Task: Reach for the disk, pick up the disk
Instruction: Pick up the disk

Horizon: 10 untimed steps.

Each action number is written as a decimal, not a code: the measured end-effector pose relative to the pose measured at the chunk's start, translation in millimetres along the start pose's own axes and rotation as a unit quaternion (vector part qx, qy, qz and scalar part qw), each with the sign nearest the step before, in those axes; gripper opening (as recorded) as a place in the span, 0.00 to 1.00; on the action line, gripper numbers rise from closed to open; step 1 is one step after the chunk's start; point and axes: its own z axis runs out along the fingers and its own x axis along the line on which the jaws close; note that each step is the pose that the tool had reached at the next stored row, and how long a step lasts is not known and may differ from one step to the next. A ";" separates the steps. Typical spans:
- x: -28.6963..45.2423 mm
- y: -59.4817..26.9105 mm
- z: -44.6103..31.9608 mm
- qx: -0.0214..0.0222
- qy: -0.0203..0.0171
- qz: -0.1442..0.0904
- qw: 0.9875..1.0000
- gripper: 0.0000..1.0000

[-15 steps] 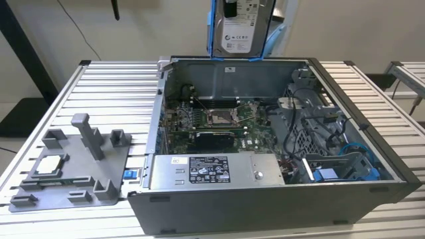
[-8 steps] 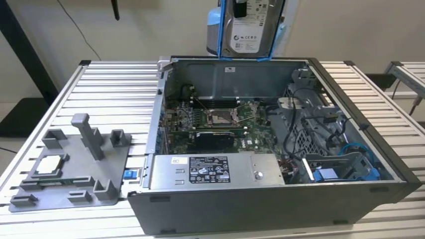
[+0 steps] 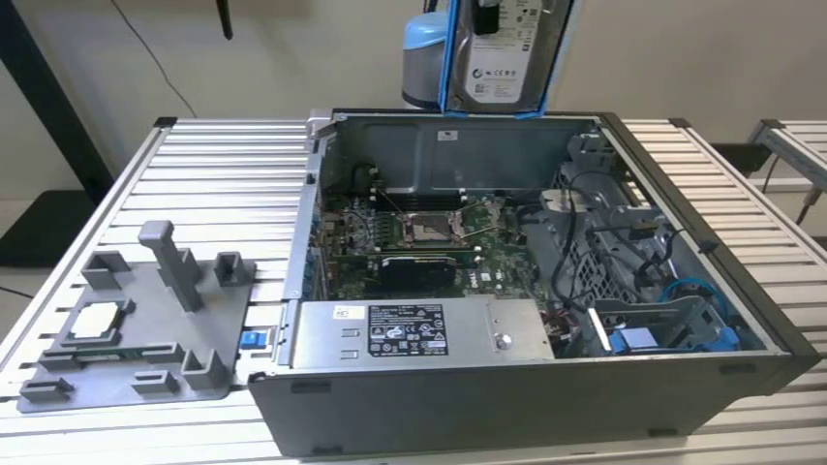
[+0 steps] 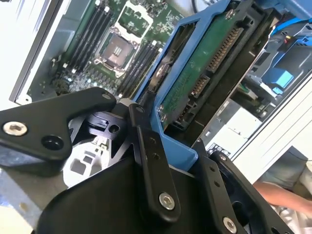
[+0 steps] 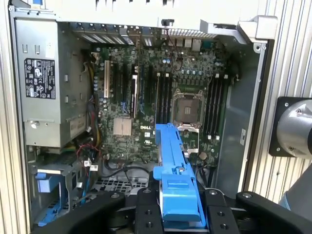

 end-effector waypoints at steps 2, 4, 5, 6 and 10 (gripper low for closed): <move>0.2 -4.3 0.5 0.000 0.000 0.000 1.000 0.00; 0.3 -8.4 1.0 0.000 0.000 0.000 1.000 0.00; 0.4 -10.4 1.3 0.000 0.000 0.000 1.000 0.00; 0.5 -12.4 1.5 0.000 0.000 0.000 1.000 0.00; 0.8 -20.7 2.6 0.000 0.000 0.000 1.000 0.00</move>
